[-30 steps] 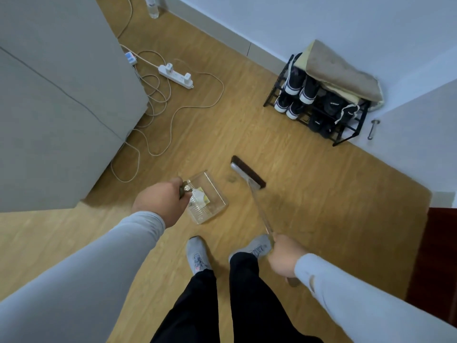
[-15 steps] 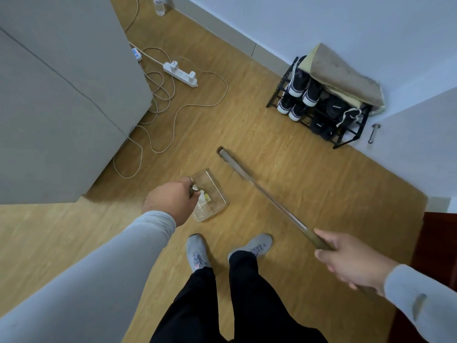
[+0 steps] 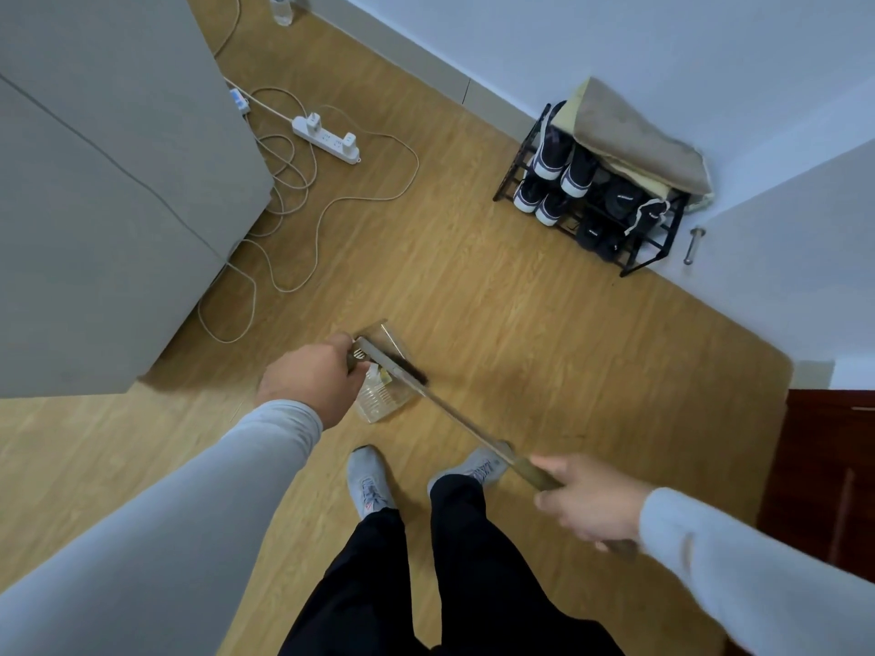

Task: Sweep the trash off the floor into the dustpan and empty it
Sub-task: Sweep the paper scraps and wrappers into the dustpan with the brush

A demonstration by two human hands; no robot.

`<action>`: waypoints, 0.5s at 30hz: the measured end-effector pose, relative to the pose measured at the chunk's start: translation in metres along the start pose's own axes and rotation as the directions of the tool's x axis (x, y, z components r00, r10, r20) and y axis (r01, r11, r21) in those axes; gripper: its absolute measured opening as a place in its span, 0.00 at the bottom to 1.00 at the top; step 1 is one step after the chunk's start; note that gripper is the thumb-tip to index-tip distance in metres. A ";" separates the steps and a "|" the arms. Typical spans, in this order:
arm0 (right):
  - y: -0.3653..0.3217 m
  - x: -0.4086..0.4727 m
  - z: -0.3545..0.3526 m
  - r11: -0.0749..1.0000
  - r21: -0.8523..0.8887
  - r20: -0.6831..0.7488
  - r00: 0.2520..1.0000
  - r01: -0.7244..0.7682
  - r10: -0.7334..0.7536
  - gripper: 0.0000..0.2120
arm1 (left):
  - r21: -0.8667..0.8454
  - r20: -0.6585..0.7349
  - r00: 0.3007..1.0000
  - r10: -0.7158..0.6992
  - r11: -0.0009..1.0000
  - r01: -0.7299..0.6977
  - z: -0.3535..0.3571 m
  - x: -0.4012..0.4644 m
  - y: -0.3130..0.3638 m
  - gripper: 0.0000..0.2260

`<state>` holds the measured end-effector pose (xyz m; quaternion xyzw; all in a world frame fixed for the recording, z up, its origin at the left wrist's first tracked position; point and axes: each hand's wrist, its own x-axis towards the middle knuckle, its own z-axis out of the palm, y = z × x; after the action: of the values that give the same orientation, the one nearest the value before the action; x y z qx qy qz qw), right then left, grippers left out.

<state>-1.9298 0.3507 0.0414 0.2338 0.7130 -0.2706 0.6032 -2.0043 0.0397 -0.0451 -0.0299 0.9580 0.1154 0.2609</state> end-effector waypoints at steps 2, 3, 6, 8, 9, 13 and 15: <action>0.017 -0.018 -0.025 0.998 0.065 -0.039 0.999 -0.002 0.005 0.29 | -0.002 -0.004 1.000 0.000 1.000 0.000 0.001 -0.002 -0.003 0.11; 0.024 -0.026 -0.034 0.996 0.090 -0.056 0.998 -0.011 0.016 0.29 | -0.003 -0.007 1.000 0.001 1.000 -0.001 0.002 -0.003 -0.004 0.11; 0.031 -0.040 -0.047 0.988 0.155 -0.103 0.994 -0.015 0.031 0.30 | 0.000 -0.006 1.000 0.003 1.000 -0.003 0.002 -0.004 -0.003 0.12; 0.026 -0.033 -0.045 0.986 0.165 -0.155 0.988 0.000 0.026 0.30 | 0.004 0.009 1.000 0.005 1.000 -0.005 -0.001 -0.006 -0.002 0.12; 0.019 -0.025 -0.041 0.992 0.128 -0.180 0.983 0.004 0.019 0.31 | 0.006 0.018 1.000 0.001 1.000 -0.001 -0.002 -0.008 -0.003 0.12; -0.020 0.016 -0.009 0.986 -0.165 -0.206 0.978 -0.021 -0.013 0.25 | 0.008 0.053 0.999 -0.008 1.000 0.007 -0.004 -0.021 -0.017 0.11; -0.033 0.029 0.016 0.966 -0.249 -0.185 0.983 -0.066 0.019 0.21 | 0.033 0.054 0.998 -0.010 0.999 0.008 -0.003 -0.027 -0.025 0.11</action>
<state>-1.9442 0.3154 0.0143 0.1935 0.7884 -0.1415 0.5666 -1.9801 0.0147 -0.0341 -0.0267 0.9522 0.0991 0.2877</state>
